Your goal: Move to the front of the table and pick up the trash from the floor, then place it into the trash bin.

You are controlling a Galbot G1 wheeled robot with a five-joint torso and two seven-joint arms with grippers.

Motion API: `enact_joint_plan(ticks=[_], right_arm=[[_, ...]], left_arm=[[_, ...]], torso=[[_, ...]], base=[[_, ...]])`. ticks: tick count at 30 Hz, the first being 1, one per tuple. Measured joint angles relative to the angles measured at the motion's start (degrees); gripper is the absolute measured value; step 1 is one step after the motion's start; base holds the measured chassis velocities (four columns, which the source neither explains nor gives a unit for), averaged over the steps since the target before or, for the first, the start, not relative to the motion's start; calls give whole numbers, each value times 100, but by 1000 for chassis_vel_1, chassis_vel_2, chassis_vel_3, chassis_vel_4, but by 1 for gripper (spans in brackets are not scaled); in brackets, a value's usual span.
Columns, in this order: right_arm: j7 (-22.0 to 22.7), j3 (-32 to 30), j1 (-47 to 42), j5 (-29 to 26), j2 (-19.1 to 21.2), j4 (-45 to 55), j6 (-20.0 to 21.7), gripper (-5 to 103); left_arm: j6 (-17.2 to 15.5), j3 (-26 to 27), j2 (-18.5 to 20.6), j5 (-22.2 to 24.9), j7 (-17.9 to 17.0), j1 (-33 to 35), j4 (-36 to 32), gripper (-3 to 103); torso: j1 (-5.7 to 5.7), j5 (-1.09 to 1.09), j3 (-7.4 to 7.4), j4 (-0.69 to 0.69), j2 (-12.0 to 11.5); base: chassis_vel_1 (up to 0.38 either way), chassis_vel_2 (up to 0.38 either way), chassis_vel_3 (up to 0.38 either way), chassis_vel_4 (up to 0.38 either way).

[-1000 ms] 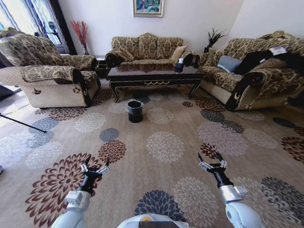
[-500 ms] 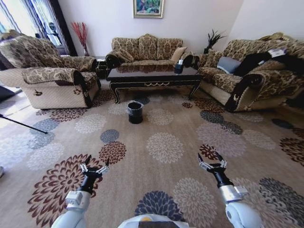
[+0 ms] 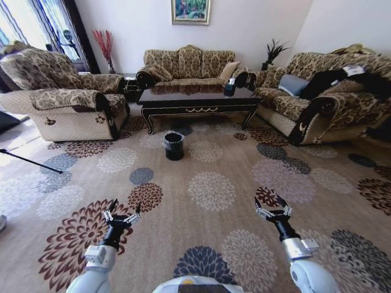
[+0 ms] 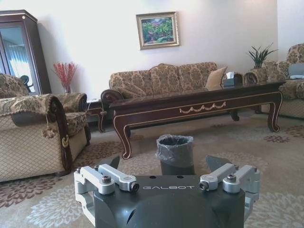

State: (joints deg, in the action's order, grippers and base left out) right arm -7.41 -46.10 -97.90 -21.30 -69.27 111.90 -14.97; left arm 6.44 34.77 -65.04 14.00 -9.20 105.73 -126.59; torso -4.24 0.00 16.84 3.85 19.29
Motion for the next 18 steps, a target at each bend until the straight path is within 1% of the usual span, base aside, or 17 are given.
enact_joint_plan(ticks=[18], right_arm=[[0, 0, 0, 0, 0, 0, 0, 100]], left_arm=[[0, 0, 0, 0, 0, 0, 0, 100]], torso=[[-141, 0, 264, 0, 403]], base=[[0, 0, 0, 0]])
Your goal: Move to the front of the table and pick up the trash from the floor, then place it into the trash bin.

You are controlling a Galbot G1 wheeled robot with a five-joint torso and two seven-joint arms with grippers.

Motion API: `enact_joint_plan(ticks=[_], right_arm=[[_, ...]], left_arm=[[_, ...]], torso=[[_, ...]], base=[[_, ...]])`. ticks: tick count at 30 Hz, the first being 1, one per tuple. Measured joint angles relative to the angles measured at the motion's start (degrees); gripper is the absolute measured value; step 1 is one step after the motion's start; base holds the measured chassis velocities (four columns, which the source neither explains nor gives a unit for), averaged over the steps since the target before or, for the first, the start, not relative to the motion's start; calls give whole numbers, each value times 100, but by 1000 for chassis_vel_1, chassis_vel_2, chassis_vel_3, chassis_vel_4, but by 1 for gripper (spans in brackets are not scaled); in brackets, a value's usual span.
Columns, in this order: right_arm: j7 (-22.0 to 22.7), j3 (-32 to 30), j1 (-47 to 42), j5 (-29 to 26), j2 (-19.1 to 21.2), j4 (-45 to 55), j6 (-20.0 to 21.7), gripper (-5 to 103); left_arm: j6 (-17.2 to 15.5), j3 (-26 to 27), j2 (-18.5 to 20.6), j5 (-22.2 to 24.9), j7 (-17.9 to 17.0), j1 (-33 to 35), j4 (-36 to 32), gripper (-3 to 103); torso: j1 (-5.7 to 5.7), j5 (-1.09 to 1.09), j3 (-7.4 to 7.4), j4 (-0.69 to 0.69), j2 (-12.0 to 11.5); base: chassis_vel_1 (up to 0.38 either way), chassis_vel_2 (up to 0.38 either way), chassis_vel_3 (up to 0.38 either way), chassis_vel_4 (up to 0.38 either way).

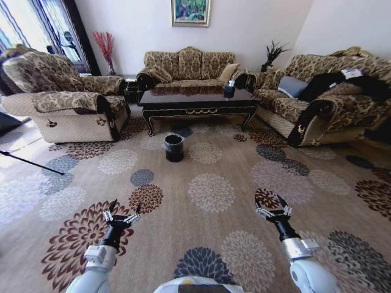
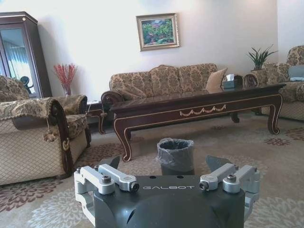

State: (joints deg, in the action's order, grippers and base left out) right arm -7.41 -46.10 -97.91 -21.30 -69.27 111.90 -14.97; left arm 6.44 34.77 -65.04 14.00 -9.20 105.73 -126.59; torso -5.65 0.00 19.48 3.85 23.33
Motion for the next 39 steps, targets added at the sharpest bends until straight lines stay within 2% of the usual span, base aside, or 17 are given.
enact_joint_plan(ticks=[16, 20, 39], right_arm=[[0, 0, 0, 0, 0, 0, 0, 100], [0, 0, 0, 0, 0, 0, 0, 100], [0, 0, 0, 0, 0, 0, 0, 100]], left_arm=[[0, 0, 0, 0, 0, 0, 0, 100], [0, 0, 0, 0, 0, 0, 0, 100], [0, 0, 0, 0, 0, 0, 0, 100]], torso=[[-126, 0, 213, 0, 340], [-197, 0, 301, 0, 499], [-366, 0, 555, 0, 923]], base=[[0, 0, 0, 0], [0, 0, 0, 0], [0, 0, 0, 0]])
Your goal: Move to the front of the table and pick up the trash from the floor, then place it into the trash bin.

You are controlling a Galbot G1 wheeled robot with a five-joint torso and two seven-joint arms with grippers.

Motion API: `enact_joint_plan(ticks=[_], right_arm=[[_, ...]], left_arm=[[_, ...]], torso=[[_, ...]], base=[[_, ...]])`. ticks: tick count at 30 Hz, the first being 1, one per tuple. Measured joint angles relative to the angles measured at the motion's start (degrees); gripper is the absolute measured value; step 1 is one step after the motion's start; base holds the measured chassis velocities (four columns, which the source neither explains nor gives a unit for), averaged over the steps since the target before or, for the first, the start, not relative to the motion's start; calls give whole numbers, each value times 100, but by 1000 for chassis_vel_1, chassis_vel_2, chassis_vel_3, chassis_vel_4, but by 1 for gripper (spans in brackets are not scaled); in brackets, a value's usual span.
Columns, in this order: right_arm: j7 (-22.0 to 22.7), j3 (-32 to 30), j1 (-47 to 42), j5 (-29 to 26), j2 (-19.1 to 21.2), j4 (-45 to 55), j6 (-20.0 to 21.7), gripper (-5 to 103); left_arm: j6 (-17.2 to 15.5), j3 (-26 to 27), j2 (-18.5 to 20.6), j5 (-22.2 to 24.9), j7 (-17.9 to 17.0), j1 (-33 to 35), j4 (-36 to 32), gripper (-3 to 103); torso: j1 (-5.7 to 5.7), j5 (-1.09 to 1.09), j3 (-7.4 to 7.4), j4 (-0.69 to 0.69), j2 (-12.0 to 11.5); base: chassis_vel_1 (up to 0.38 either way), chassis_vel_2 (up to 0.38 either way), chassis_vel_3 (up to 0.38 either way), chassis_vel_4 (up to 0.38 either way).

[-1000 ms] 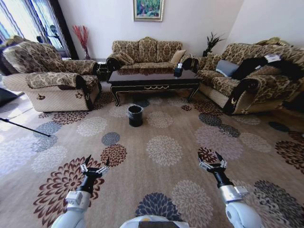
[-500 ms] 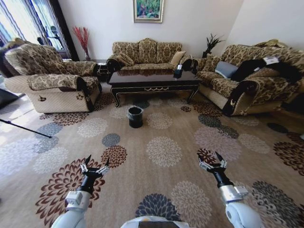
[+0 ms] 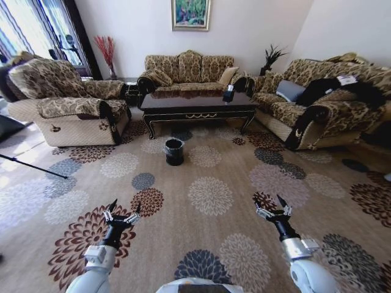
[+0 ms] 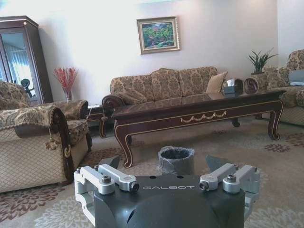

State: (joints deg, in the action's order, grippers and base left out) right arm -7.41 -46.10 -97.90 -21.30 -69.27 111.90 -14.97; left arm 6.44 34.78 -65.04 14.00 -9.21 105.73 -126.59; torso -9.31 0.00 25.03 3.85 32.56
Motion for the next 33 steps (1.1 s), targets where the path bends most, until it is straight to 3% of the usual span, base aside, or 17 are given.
enact_joint_plan(ticks=[33], right_arm=[[0, 0, 0, 0, 0, 0, 0, 100]], left_arm=[[0, 0, 0, 0, 0, 0, 0, 100]], torso=[[-311, 0, 473, 0, 783]], base=[[0, 0, 0, 0]])
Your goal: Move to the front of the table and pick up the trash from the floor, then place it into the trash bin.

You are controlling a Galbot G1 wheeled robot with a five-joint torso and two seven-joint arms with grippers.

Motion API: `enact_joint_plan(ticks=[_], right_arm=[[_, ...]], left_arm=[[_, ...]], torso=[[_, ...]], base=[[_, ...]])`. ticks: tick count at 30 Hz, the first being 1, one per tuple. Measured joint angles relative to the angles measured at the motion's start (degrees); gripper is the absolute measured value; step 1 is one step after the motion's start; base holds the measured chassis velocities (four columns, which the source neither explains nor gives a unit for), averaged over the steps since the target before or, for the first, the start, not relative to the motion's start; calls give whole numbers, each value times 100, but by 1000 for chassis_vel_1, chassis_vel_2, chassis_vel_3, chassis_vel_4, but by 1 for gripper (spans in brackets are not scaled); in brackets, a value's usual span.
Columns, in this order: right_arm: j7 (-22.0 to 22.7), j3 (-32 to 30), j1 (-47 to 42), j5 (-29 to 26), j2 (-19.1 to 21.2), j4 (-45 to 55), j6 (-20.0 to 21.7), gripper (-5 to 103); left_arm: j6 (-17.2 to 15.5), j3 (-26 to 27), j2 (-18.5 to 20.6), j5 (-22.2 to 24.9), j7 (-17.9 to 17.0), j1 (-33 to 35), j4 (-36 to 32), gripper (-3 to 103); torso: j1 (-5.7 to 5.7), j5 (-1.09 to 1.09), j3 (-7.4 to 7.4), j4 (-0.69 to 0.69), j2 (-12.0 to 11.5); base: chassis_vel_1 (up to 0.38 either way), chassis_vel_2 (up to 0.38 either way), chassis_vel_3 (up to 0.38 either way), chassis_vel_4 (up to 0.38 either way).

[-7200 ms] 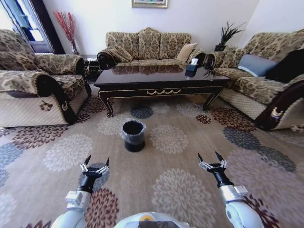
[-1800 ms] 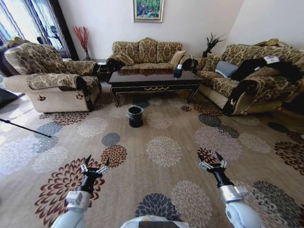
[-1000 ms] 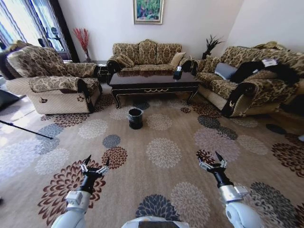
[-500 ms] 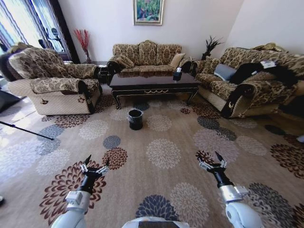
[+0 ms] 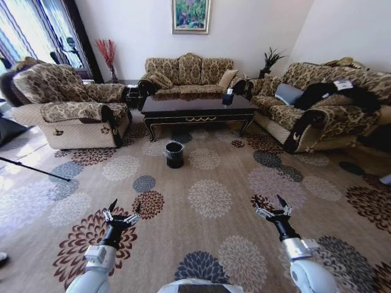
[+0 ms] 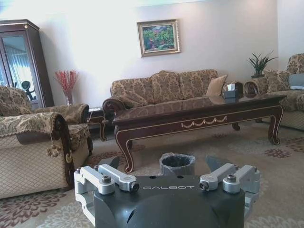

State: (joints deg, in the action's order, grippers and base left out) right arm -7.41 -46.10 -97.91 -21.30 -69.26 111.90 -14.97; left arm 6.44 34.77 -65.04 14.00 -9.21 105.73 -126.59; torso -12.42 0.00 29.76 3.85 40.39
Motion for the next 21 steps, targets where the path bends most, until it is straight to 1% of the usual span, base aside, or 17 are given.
enact_joint_plan(ticks=[9, 14, 21], right_arm=[[0, 0, 0, 0, 0, 0, 0, 100], [0, 0, 0, 0, 0, 0, 0, 100], [0, 0, 0, 0, 0, 0, 0, 100]], left_arm=[[0, 0, 0, 0, 0, 0, 0, 100], [0, 0, 0, 0, 0, 0, 0, 100], [0, 0, 0, 0, 0, 0, 0, 100]], torso=[[-110, 0, 150, 0, 260], [-147, 0, 199, 0, 348], [-230, 0, 309, 0, 538]], base=[[0, 0, 0, 0], [0, 0, 0, 0], [0, 0, 0, 0]])
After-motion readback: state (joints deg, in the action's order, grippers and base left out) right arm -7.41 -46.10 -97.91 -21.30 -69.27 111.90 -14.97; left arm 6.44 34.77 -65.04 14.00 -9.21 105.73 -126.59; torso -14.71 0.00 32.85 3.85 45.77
